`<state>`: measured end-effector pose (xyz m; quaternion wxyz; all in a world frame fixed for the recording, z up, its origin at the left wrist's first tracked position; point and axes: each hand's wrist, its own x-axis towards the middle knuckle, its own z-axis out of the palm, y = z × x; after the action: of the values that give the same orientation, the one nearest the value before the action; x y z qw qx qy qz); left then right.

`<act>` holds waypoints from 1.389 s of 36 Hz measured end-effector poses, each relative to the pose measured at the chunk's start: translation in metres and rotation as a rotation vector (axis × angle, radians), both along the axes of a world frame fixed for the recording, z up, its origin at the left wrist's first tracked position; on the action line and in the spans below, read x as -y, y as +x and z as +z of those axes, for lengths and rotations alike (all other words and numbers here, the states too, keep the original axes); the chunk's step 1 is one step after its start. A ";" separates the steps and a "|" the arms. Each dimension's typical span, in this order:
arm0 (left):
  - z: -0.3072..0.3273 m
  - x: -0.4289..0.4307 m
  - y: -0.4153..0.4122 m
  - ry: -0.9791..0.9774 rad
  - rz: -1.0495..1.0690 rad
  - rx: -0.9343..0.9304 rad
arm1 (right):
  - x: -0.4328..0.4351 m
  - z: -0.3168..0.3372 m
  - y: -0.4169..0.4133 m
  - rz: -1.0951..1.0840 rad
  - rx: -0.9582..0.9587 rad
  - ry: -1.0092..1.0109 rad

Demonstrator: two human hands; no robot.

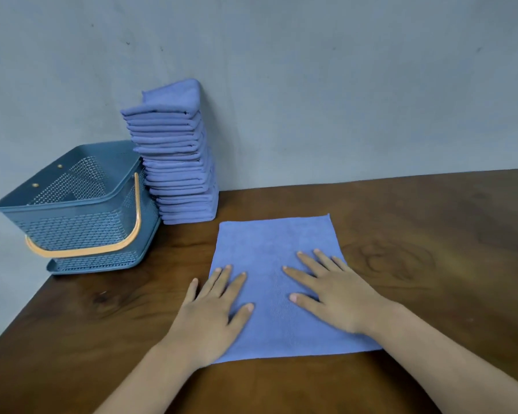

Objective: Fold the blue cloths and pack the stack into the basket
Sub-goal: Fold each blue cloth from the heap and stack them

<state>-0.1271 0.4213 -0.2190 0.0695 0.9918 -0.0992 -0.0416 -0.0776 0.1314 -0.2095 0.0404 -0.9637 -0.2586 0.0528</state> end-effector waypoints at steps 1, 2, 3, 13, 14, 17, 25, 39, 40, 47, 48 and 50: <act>0.002 0.002 -0.004 0.021 0.004 0.035 | -0.003 0.003 -0.007 0.011 0.017 -0.011; 0.005 0.006 -0.007 0.038 -0.010 0.080 | -0.007 0.005 -0.016 0.027 0.014 -0.012; 0.008 0.011 -0.012 0.044 -0.040 0.123 | -0.011 0.006 -0.026 0.038 -0.010 0.002; 0.000 0.030 -0.054 -0.052 -0.182 -0.033 | 0.013 -0.006 -0.085 -0.077 -0.013 0.063; 0.001 0.027 -0.056 -0.053 -0.176 -0.027 | 0.019 -0.006 -0.088 -0.099 -0.012 0.063; 0.003 0.025 -0.061 -0.067 -0.157 -0.013 | 0.028 -0.003 -0.097 -0.146 -0.025 0.076; -0.003 0.041 -0.066 -0.172 -0.534 0.341 | 0.029 -0.010 -0.103 0.025 0.253 0.254; -0.006 0.066 -0.062 -0.259 -0.367 0.319 | 0.021 -0.012 -0.105 0.090 0.278 0.403; -0.005 0.068 -0.062 -0.258 -0.370 0.321 | 0.021 -0.012 -0.105 0.082 0.284 0.402; -0.011 0.065 -0.055 -0.205 -0.309 0.417 | 0.039 -0.011 -0.104 0.040 0.250 0.389; -0.012 0.053 -0.055 -0.205 -0.294 0.409 | 0.048 -0.010 -0.104 0.016 0.238 0.398; -0.012 0.024 -0.057 -0.219 -0.255 0.380 | 0.068 -0.010 -0.104 -0.070 0.182 0.462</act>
<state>-0.1841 0.3976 -0.2313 0.1507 0.9478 -0.2389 0.1482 -0.1813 0.0632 -0.2190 0.2380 -0.9380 -0.2328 -0.0960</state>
